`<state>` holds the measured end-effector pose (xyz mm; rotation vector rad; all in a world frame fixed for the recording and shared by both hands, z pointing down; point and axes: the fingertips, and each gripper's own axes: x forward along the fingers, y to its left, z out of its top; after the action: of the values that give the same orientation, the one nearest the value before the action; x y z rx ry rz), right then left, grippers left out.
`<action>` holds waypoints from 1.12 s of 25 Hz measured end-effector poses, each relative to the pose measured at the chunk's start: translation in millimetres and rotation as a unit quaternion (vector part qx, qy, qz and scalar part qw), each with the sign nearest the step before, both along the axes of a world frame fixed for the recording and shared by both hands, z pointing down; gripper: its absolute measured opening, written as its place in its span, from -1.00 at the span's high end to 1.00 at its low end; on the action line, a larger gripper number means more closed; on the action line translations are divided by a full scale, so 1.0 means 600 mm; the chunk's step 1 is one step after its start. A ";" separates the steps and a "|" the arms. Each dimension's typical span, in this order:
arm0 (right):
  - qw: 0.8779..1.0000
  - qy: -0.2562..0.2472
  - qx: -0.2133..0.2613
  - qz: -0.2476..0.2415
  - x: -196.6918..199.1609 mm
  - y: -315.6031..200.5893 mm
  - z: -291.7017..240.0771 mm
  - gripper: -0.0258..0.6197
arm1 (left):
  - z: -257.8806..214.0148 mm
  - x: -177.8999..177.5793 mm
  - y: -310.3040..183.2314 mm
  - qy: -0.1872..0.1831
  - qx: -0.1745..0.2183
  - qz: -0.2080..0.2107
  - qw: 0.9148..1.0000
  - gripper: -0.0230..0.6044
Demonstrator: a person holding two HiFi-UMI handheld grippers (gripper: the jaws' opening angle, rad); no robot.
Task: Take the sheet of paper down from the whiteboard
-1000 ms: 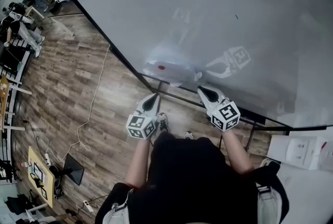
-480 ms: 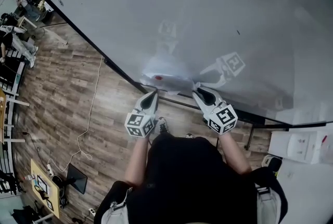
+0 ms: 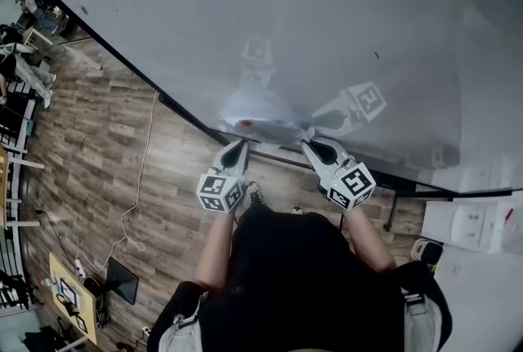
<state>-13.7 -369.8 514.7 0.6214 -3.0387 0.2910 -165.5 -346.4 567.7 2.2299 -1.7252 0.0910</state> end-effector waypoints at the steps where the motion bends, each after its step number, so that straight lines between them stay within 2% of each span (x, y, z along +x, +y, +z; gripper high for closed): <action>1: 1.000 0.000 0.000 -0.003 -0.001 0.001 0.000 0.90 | 0.001 0.000 -0.001 -0.002 0.001 -0.002 1.000 0.88; 10: 1.000 0.009 -0.001 -0.015 -0.003 0.004 0.001 0.91 | -0.014 -0.022 -0.014 -0.049 0.016 -0.048 0.998 0.87; 16: 1.000 0.000 -0.014 -0.015 -0.006 0.001 -0.003 0.91 | -0.025 -0.025 -0.028 -0.071 0.024 -0.057 0.996 0.87; 17: 1.000 0.000 -0.016 -0.014 -0.005 0.002 -0.001 0.91 | -0.025 -0.024 -0.030 -0.074 0.024 -0.058 0.995 0.85; 20: 1.000 0.001 -0.021 -0.012 -0.002 0.002 0.003 0.91 | -0.025 -0.021 -0.037 -0.079 0.024 -0.060 0.995 0.60; 23: 1.000 0.000 -0.025 -0.011 -0.004 0.000 0.005 0.91 | -0.027 -0.018 -0.045 -0.080 0.025 -0.057 0.995 0.56; 28: 1.000 0.009 -0.019 -0.001 -0.002 0.001 0.008 0.91 | -0.032 -0.017 -0.054 -0.105 0.035 -0.072 0.991 0.53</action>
<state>-14.6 -369.4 519.7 0.6140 -3.0087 0.3394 -175.9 -378.9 548.7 2.2040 -2.0236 0.2447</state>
